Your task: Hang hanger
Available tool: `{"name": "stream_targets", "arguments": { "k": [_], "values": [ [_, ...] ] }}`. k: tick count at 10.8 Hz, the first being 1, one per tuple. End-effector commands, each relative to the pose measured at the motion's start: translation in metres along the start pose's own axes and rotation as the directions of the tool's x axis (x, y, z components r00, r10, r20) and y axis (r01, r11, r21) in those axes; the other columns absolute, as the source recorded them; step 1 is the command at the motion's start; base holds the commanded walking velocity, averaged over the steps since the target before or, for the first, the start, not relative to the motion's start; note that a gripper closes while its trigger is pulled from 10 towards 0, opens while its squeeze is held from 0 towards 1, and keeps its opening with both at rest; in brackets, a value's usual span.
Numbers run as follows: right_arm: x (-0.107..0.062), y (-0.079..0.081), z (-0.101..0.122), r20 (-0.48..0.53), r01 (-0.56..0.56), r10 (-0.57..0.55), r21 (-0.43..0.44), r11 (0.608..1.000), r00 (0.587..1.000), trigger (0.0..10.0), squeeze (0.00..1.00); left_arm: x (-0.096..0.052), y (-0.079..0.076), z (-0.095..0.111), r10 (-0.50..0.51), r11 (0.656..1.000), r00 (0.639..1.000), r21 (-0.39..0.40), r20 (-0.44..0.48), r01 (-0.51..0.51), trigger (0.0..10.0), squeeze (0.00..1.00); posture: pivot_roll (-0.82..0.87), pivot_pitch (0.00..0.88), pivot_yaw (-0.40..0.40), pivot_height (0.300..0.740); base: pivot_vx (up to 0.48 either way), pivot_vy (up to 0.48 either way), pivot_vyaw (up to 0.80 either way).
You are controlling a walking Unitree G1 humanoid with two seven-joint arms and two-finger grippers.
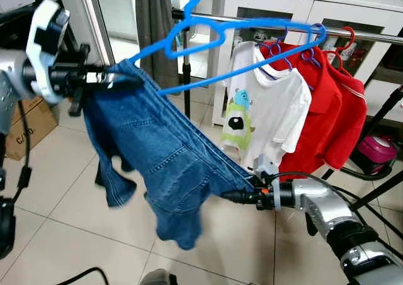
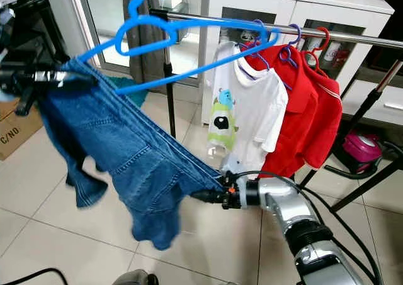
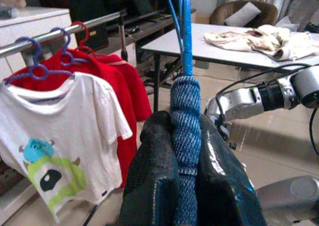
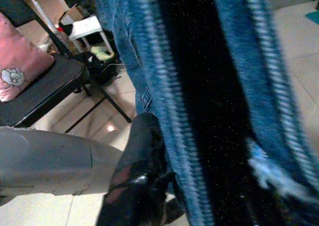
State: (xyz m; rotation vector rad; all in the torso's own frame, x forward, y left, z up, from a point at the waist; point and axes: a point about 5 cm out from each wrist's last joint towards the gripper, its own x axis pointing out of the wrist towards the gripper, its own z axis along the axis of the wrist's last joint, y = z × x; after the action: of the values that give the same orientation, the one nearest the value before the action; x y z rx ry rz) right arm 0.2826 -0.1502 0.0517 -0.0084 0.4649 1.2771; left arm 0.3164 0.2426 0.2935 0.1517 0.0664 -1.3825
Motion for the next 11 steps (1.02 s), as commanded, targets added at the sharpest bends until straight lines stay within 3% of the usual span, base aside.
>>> {"name": "stream_targets", "arguments": {
  "k": [1, 3, 4, 5, 7, 9, 10, 11],
  "values": [
    [-0.020, -0.007, -0.010, -0.048, 0.070, -0.068, 0.030, 0.997, 0.997, 0.0, 0.00, -0.014, -0.004, 0.014, 0.043, 0.996, 0.999, 0.077, -0.001, -0.043, 0.0, 0.00, 0.04, 0.003, 0.003, 0.740, 0.000, 0.000, 0.00],
    [-0.031, -0.015, -0.009, -0.054, 0.166, -0.165, 0.013, 0.986, 0.985, 0.0, 0.00, -0.018, -0.009, 0.006, 0.059, 0.997, 0.998, 0.059, -0.024, -0.058, 0.0, 0.00, 0.04, 0.002, 0.005, 0.740, 0.000, 0.000, 0.00],
    [-0.043, -0.027, -0.007, -0.074, 0.315, -0.317, -0.032, 0.948, 0.946, 0.0, 0.00, -0.024, -0.017, -0.005, 0.077, 0.996, 0.995, 0.043, -0.064, -0.075, 0.0, 0.00, 0.04, 0.000, 0.005, 0.740, 0.000, 0.000, 0.00],
    [-0.048, -0.032, -0.006, -0.079, 0.373, -0.376, -0.048, 0.927, 0.923, 0.0, 0.00, -0.025, -0.021, -0.009, 0.084, 0.996, 0.994, 0.034, -0.071, -0.082, 0.0, 0.00, 0.04, 0.000, 0.002, 0.740, 0.000, 0.000, 0.00],
    [-0.066, -0.048, 0.004, -0.047, 0.559, -0.563, -0.068, 0.826, 0.825, 0.0, 0.00, -0.028, -0.035, -0.023, 0.107, 0.994, 0.989, 0.016, -0.106, -0.106, 0.0, 0.00, 0.04, 0.000, -0.006, 0.740, 0.000, 0.000, 0.00],
    [-0.080, -0.061, 0.018, -0.007, 0.686, -0.688, -0.074, 0.724, 0.725, 0.0, 0.00, -0.020, -0.056, -0.040, 0.120, 0.993, 0.983, 0.017, -0.138, -0.119, 0.0, 0.00, 0.04, 0.000, -0.011, 0.740, 0.000, 0.000, 0.00],
    [-0.084, -0.066, 0.028, 0.025, 0.733, -0.733, -0.068, 0.677, 0.679, 0.0, 0.00, -0.014, -0.065, -0.058, 0.130, 0.991, 0.967, 0.051, -0.219, -0.121, 0.0, 0.00, 0.04, 0.000, -0.014, 0.740, 0.000, 0.000, 0.00],
    [-0.088, -0.072, 0.041, 0.068, 0.772, -0.770, -0.060, 0.632, 0.635, 0.0, 0.00, -0.010, -0.077, -0.083, 0.144, 0.989, 0.964, -0.007, -0.223, -0.149, 0.0, 0.00, 0.04, 0.000, -0.019, 0.740, 0.000, 0.000, 0.00]
  ]
}}
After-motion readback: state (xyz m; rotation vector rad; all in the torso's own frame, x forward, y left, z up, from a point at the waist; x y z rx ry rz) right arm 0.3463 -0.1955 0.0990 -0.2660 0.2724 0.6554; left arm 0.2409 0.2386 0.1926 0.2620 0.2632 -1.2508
